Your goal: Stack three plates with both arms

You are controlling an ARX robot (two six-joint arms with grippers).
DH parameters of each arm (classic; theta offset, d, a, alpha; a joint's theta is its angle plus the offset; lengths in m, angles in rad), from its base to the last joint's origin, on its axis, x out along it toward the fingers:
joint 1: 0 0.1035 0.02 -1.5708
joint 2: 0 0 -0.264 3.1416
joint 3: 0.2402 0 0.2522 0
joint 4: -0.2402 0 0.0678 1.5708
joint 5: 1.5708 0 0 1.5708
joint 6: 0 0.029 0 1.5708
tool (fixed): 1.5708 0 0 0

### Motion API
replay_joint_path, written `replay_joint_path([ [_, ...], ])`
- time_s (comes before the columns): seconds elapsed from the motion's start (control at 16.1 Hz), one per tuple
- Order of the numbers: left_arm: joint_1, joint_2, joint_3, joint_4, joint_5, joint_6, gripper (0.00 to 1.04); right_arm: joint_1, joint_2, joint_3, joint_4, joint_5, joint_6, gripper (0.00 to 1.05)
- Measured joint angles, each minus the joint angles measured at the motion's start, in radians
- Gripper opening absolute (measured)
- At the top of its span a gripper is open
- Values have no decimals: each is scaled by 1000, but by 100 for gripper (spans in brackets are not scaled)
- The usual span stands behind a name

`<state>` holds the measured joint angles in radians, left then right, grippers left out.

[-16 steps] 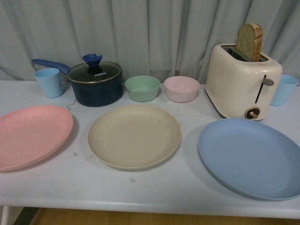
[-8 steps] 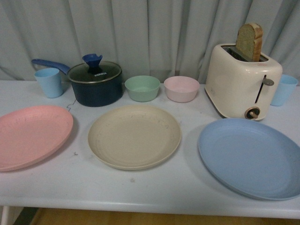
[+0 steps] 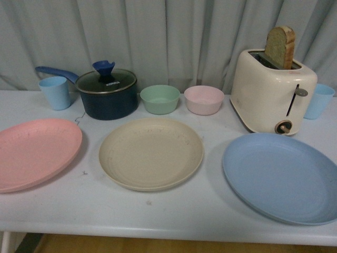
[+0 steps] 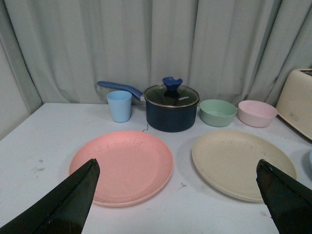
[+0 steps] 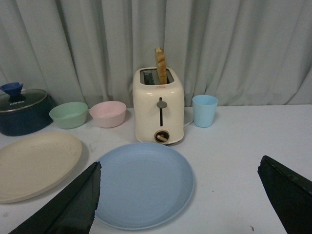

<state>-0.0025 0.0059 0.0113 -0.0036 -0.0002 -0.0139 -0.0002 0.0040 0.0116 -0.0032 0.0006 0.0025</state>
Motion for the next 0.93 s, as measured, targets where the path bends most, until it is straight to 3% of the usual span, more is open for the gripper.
replay_joint_path([
  [0.06, -61, 90, 67, -185, -140, -72, 98, 0, 0, 0, -1, 0, 0, 98],
  [0.12, -106, 281, 156, -240, -262, -154, 98, 0, 0, 0, 0, 0, -1, 98],
  [0.19, -51, 442, 224, -132, -307, -199, 98, 0, 0, 0, 2, -2, -1, 98],
  [0.56, 39, 677, 310, 71, -242, -213, 98, 1, 0, 0, -1, 0, -1, 98],
  [0.74, 108, 1170, 498, 300, -132, -139, 98, 0, 0, 0, -1, 0, -1, 98],
  [0.93, 217, 1632, 782, 303, -97, -55, 98, 0, 0, 0, 0, 0, -1, 98],
])
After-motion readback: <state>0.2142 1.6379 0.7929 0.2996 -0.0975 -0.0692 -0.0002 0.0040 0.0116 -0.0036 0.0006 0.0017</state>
